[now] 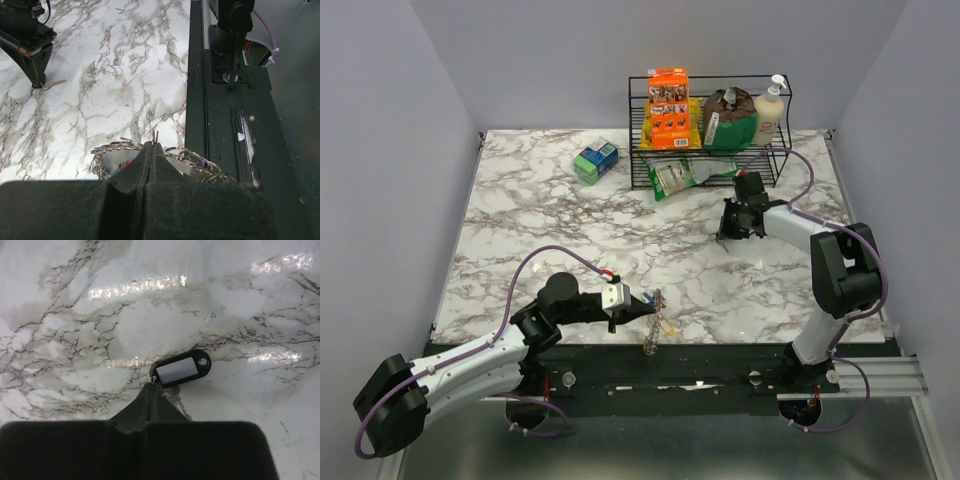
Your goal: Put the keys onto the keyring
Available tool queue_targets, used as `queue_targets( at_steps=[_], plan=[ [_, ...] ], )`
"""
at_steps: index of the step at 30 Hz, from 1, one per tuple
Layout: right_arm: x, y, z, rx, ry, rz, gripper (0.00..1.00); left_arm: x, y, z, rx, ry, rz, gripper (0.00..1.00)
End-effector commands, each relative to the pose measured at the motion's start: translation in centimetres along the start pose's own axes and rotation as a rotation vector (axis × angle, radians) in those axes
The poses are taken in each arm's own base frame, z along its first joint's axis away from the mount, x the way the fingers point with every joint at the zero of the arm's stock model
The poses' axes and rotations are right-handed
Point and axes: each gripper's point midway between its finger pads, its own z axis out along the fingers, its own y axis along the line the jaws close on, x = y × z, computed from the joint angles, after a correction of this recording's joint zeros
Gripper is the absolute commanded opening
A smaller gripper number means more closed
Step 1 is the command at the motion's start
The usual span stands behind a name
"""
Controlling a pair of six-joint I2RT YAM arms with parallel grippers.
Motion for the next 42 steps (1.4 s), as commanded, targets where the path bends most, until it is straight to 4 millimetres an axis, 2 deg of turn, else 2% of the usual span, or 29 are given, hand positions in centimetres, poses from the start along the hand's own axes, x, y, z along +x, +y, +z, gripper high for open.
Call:
queue_targets(
  at_steps=[1, 6, 10, 16, 22, 25, 26, 29, 35, 42],
  plan=[
    [-0.7, 1.5, -2.0, -0.103, -0.039, -0.041, 0.00, -1.8, -0.2, 0.0, 0.008, -0.061, 0.040, 0.00],
    [-0.2, 2.9, -4.0, -0.203, -0.055, -0.089, 0.00, -2.0, 0.1, 0.0, -0.009, -0.062, 0.038, 0.00],
    [0.7, 5.0, -6.3, -0.348, -0.077, -0.172, 0.00, -2.1, 0.7, 0.0, -0.043, -0.046, 0.028, 0.00],
    [1.8, 6.1, -9.5, -0.430, -0.122, -0.251, 0.00, -2.5, 1.2, 0.1, -0.071, -0.034, 0.009, 0.00],
    [2.9, 7.9, -14.3, -0.567, -0.174, -0.331, 0.00, -2.6, 2.2, 0.1, -0.119, 0.008, -0.004, 0.00],
    [3.6, 9.7, -17.4, -0.713, -0.204, -0.377, 0.00, -2.4, 2.5, 0.2, -0.130, 0.026, -0.011, 0.00],
    [4.5, 10.7, -18.6, -0.805, -0.181, -0.399, 0.00, -2.4, 2.6, 0.2, -0.137, 0.030, -0.012, 0.00],
    [5.3, 12.1, -21.3, -0.927, -0.206, -0.439, 0.00, -2.4, 3.4, 0.2, -0.177, 0.051, -0.034, 0.00],
    [7.3, 12.2, -23.0, -0.997, -0.216, -0.503, 0.01, -3.2, 4.0, 0.0, -0.214, 0.057, -0.045, 0.00],
    [9.7, 12.4, -23.7, -1.084, -0.195, -0.524, 0.00, -3.5, 5.3, -0.9, -0.305, 0.087, -0.049, 0.00]
  ],
)
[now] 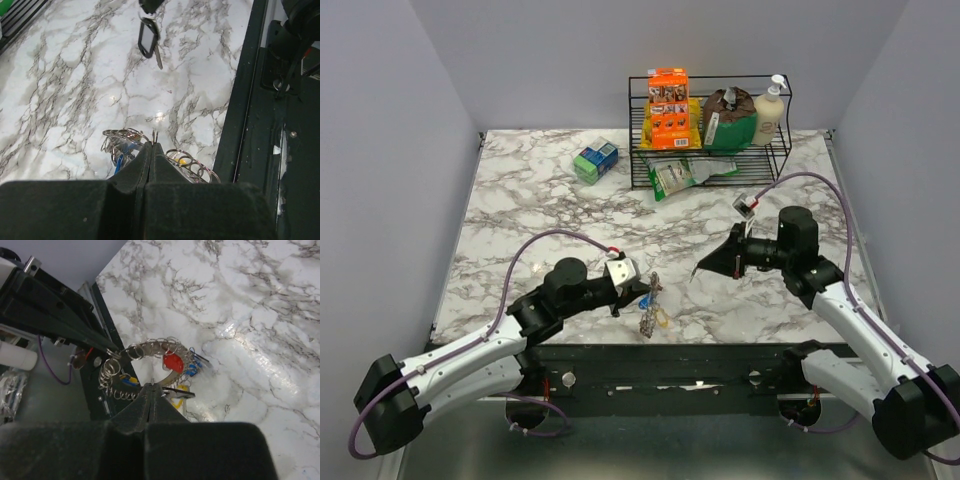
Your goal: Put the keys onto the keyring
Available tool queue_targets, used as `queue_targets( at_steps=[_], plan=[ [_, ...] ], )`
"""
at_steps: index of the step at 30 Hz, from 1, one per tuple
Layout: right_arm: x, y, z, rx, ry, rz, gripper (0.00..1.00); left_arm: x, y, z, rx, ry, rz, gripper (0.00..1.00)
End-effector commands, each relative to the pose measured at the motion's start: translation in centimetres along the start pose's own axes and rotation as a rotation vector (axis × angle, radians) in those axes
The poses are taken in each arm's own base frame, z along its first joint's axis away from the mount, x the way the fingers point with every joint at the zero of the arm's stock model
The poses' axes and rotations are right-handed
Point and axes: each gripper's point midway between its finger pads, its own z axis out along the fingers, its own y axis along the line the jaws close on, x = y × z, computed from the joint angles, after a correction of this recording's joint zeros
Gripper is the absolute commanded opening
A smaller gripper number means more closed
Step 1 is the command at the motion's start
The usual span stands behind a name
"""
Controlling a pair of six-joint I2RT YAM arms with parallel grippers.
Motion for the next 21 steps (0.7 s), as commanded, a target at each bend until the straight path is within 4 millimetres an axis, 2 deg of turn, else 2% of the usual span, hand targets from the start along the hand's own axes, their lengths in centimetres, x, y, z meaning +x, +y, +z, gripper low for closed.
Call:
queue_targets(
  at_steps=[1, 7, 14, 21],
  plan=[
    [0.7, 2.1, -0.1, -0.100, -0.003, -0.042, 0.00, -2.5, 1.2, -0.6, -0.076, -0.042, 0.015, 0.00],
    [0.8, 2.7, 0.2, -0.125, 0.005, -0.058, 0.00, -2.8, 1.5, -0.9, -0.094, -0.020, 0.016, 0.00],
    [1.9, 3.3, 1.1, -0.147, 0.043, -0.076, 0.00, -1.7, 1.9, -0.4, -0.101, 0.031, 0.036, 0.00],
    [2.8, 4.7, 2.3, -0.185, 0.095, -0.102, 0.00, -0.9, 2.1, 0.0, -0.102, 0.048, 0.045, 0.00]
  ],
)
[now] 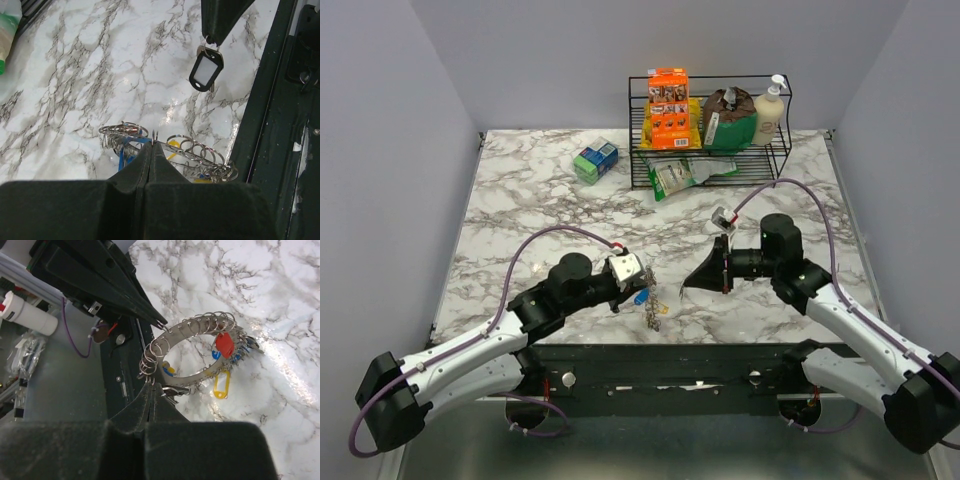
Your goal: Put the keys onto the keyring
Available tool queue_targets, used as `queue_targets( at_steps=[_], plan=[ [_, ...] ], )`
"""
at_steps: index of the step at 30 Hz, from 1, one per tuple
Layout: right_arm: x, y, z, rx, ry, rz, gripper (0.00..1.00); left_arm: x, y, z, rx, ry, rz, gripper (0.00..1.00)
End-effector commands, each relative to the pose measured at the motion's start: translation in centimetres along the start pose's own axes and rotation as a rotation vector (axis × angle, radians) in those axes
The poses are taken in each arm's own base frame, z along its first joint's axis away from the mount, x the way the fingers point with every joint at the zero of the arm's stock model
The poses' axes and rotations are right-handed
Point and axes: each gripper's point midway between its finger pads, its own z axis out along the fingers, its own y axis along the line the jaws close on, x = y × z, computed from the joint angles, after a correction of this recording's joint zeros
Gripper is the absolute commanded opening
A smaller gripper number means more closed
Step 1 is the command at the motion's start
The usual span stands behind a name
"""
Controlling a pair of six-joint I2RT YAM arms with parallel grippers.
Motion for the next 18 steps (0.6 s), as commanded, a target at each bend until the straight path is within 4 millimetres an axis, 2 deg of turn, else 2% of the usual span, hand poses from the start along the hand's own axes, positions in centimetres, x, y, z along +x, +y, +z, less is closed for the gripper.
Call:
queue_targets(
  at_steps=[1, 6, 10, 18],
  plan=[
    [0.0, 0.6, 0.9, -0.018, 0.022, -0.040, 0.00, -1.3, 0.4, 0.2, -0.018, -0.032, 0.031, 0.00],
    [0.6, 1.4, 1.8, -0.057, 0.056, -0.070, 0.00, -1.2, 0.4, 0.4, -0.012, -0.033, 0.026, 0.00],
    [0.9, 1.0, 2.2, -0.052, 0.070, -0.082, 0.00, -1.1, 0.2, 0.4, -0.004, -0.036, 0.027, 0.00],
    [-0.2, 0.2, 2.8, -0.034, 0.075, -0.116, 0.00, -1.9, -0.2, 0.2, 0.020, -0.074, 0.056, 0.00]
  ],
)
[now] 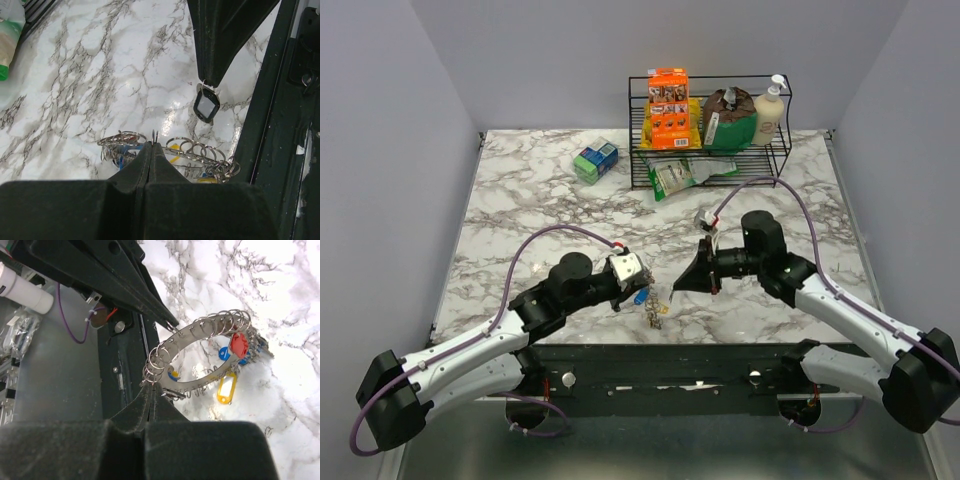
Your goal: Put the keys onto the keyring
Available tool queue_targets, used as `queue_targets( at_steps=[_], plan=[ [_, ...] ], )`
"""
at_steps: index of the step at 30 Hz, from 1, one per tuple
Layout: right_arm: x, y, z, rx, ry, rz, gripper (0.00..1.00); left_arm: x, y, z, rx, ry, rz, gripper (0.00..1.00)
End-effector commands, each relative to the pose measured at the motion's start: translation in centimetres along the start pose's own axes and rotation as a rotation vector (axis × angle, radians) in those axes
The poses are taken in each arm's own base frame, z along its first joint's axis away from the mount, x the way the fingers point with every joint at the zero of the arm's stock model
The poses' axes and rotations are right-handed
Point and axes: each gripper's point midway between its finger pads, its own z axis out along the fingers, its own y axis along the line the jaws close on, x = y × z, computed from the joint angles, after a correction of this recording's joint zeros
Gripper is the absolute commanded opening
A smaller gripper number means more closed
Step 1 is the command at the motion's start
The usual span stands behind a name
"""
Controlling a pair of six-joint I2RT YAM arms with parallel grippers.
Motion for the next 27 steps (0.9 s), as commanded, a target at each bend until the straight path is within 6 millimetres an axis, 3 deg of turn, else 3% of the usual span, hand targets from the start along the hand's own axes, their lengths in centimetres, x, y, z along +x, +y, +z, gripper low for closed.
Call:
queue_targets(
  at_steps=[1, 11, 27],
  plan=[
    [-1.5, -0.5, 0.2, 0.019, -0.011, -0.062, 0.00, -1.8, -0.5, -0.2, 0.026, -0.069, 0.049, 0.00],
    [-1.9, -1.3, 1.2, -0.007, 0.032, -0.077, 0.00, -1.7, -1.2, -0.5, 0.063, -0.097, 0.075, 0.00],
    [-2.1, 1.1, 2.5, -0.112, 0.057, -0.128, 0.00, -2.1, -1.4, -0.3, 0.067, -0.113, 0.078, 0.00]
  ],
)
